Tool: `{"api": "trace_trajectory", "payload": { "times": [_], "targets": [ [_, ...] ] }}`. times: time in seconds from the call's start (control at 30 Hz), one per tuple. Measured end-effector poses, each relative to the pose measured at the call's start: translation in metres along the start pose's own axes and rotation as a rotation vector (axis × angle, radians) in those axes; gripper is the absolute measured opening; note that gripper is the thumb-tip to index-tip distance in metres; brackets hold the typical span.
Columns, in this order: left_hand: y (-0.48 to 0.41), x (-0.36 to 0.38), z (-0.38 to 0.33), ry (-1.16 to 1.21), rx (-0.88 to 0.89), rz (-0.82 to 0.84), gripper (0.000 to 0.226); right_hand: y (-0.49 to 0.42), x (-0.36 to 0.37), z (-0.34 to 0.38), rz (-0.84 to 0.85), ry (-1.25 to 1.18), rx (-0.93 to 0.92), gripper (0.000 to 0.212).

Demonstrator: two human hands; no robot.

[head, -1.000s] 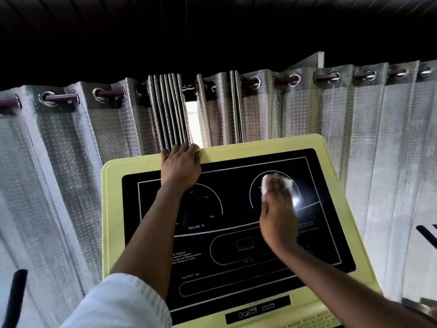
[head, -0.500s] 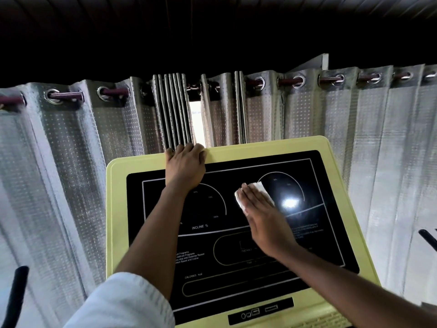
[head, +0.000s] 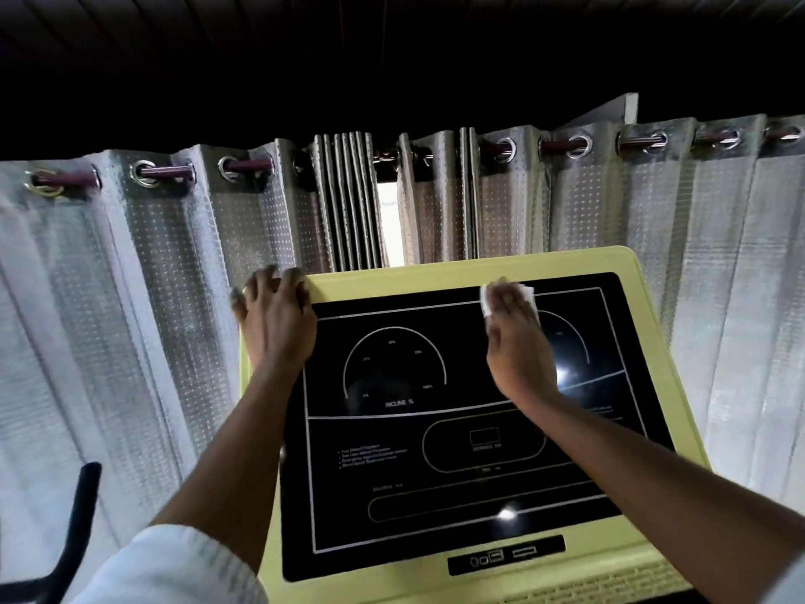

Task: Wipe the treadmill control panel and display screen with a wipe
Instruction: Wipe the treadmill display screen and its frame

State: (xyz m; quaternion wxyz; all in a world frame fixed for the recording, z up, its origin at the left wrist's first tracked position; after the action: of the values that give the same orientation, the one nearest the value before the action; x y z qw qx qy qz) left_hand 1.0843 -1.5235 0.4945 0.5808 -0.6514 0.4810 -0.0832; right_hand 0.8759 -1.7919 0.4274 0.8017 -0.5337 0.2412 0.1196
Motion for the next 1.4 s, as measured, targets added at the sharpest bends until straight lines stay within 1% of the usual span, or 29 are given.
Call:
{"api": "trace_trajectory", "payload": {
  "times": [0.03,0.07,0.1,0.17,0.23,0.27,0.37,0.4,0.43,0.47,0.53,0.57,0.6,0.63,0.73,0.77,0.8,0.9,0.93,0.97,1.0,1.1,1.13,1.17,1.2,1.27,1.3,1.33,1.4],
  "targets": [
    [0.004,-0.004,0.018,0.006,-0.079,0.004,0.036,0.002,0.003,0.003,-0.025,0.014,0.057,0.054],
    [0.007,-0.005,0.032,0.028,-0.15,0.021,0.041,0.011,0.011,0.017,-0.022,0.033,0.018,0.055],
    [0.013,-0.004,0.043,0.071,-0.202,0.044,0.046,0.028,0.025,0.04,0.029,0.034,-0.099,0.056],
    [0.023,-0.001,0.054,0.178,-0.267,0.085,0.051,0.073,0.051,0.084,0.211,0.037,-0.453,0.057],
    [0.03,-0.002,0.059,0.235,-0.332,0.081,0.047,0.075,0.056,0.09,0.271,0.061,-0.618,0.057],
    [0.033,-0.002,0.064,0.247,-0.358,0.078,0.043,0.057,0.053,0.084,0.237,0.074,-0.566,0.056],
    [0.04,-0.002,0.07,0.294,-0.356,0.075,0.041,0.006,0.027,0.044,0.001,-0.033,-0.069,0.052],
    [0.041,-0.002,0.071,0.309,-0.352,0.071,0.042,0.007,0.027,0.045,-0.039,-0.027,-0.005,0.053],
    [0.043,-0.002,0.074,0.318,-0.352,0.072,0.044,0.018,0.035,0.059,-0.027,-0.008,-0.054,0.055],
    [0.044,-0.001,0.075,0.327,-0.352,0.078,0.046,0.035,0.048,0.079,0.036,0.016,-0.198,0.058],
    [0.046,0.002,0.078,0.366,-0.353,0.088,0.048,0.082,0.074,0.116,0.255,0.085,-0.585,0.062],
    [0.048,0.003,0.079,0.396,-0.353,0.087,0.05,0.085,0.078,0.119,0.309,0.112,-0.698,0.063],
    [0.051,0.005,0.082,0.427,-0.36,0.088,0.053,0.076,0.076,0.118,0.299,0.13,-0.727,0.064],
    [0.055,0.006,0.085,0.45,-0.369,0.092,0.058,0.056,0.07,0.112,0.257,0.12,-0.633,0.064],
    [0.067,0.007,0.089,0.481,-0.399,0.101,0.067,0.007,0.041,0.078,0.014,-0.02,-0.119,0.054],
    [0.07,0.006,0.09,0.482,-0.404,0.097,0.069,0.01,0.042,0.082,-0.022,-0.021,-0.078,0.053],
    [0.071,0.005,0.09,0.479,-0.406,0.095,0.07,0.019,0.048,0.094,-0.019,-0.022,-0.129,0.054],
    [0.073,0.003,0.087,0.471,-0.425,0.091,0.067,0.074,0.077,0.144,0.209,0.066,-0.623,0.06],
    [0.074,0.003,0.088,0.463,-0.441,0.09,0.066,0.077,0.079,0.147,0.255,0.096,-0.737,0.06],
    [0.074,0.003,0.088,0.457,-0.447,0.089,0.065,0.066,0.075,0.146,0.252,0.105,-0.762,0.06],
    [0.075,0.003,0.089,0.459,-0.448,0.089,0.065,0.047,0.07,0.141,0.225,0.092,-0.68,0.058],
    [0.076,0.003,0.091,0.483,-0.44,0.082,0.065,-0.004,0.048,0.107,0.014,-0.032,-0.177,0.054],
    [0.076,0.003,0.091,0.489,-0.441,0.082,0.065,0.0,0.05,0.109,-0.019,-0.048,-0.109,0.054],
    [0.076,0.004,0.092,0.492,-0.441,0.084,0.064,0.012,0.057,0.121,-0.019,-0.05,-0.157,0.055],
    [0.076,0.003,0.091,0.494,-0.44,0.089,0.063,0.033,0.071,0.144,0.036,-0.033,-0.324,0.057],
    [0.077,0.001,0.089,0.522,-0.443,0.107,0.059,0.087,0.098,0.181,0.265,0.052,-0.758,0.061],
    [0.077,0.001,0.088,0.544,-0.447,0.124,0.058,0.092,0.101,0.183,0.332,0.068,-0.863,0.061],
    [0.08,0.003,0.087,0.565,-0.46,0.147,0.057,0.082,0.098,0.183,0.332,0.066,-0.883,0.062],
    [0.09,0.008,0.091,0.619,-0.489,0.192,0.06,0.036,0.085,0.171,0.244,-0.002,-0.653,0.061]
  ]
}}
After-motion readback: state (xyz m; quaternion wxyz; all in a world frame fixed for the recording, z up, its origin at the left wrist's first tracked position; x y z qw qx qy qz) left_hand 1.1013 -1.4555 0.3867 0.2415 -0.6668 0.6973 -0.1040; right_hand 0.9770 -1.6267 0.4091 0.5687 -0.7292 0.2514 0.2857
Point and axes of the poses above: each hand's wrist, its own y-axis away from the middle knuckle, its own x-axis out of the palm, z = x × y, the point moved 9 cm from there along -y, towards the middle knuckle, and after that the axes turned 1 degree about z, right-handed, at the moved point
